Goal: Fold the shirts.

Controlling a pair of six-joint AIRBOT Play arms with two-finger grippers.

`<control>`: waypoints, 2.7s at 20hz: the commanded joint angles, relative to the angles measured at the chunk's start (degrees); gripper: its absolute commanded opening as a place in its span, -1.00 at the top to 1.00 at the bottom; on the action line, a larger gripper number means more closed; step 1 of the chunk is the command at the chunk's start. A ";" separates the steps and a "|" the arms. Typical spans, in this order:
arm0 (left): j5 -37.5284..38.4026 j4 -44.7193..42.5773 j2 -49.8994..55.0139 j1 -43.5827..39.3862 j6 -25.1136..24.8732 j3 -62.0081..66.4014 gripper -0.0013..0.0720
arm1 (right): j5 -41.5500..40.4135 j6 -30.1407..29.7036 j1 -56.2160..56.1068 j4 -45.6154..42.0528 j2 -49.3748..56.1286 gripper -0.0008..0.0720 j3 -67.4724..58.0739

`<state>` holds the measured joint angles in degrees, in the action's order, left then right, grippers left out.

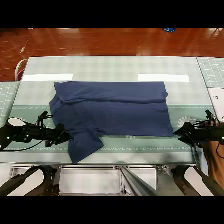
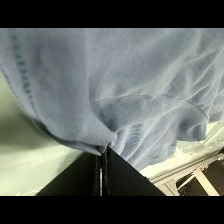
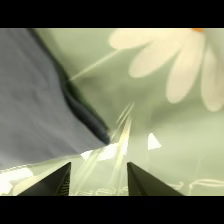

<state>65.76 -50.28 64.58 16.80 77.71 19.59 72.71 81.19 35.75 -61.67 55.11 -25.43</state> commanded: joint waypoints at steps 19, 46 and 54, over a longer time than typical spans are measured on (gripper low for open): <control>-1.75 0.66 0.28 -0.04 -3.54 21.49 0.92 | -5.35 -8.24 -14.58 13.90 14.03 0.90 -20.26; 10.84 2.62 37.22 4.02 6.21 70.51 -0.40 | -1.97 -5.62 -11.91 18.32 43.78 -0.15 -58.73; -13.00 -10.62 3.48 4.28 5.95 48.28 -0.40 | -8.31 -0.35 -9.20 9.88 36.15 -0.15 -45.05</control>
<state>64.10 -57.36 79.79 22.90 83.66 78.72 68.73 79.48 27.57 -52.07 92.55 -76.44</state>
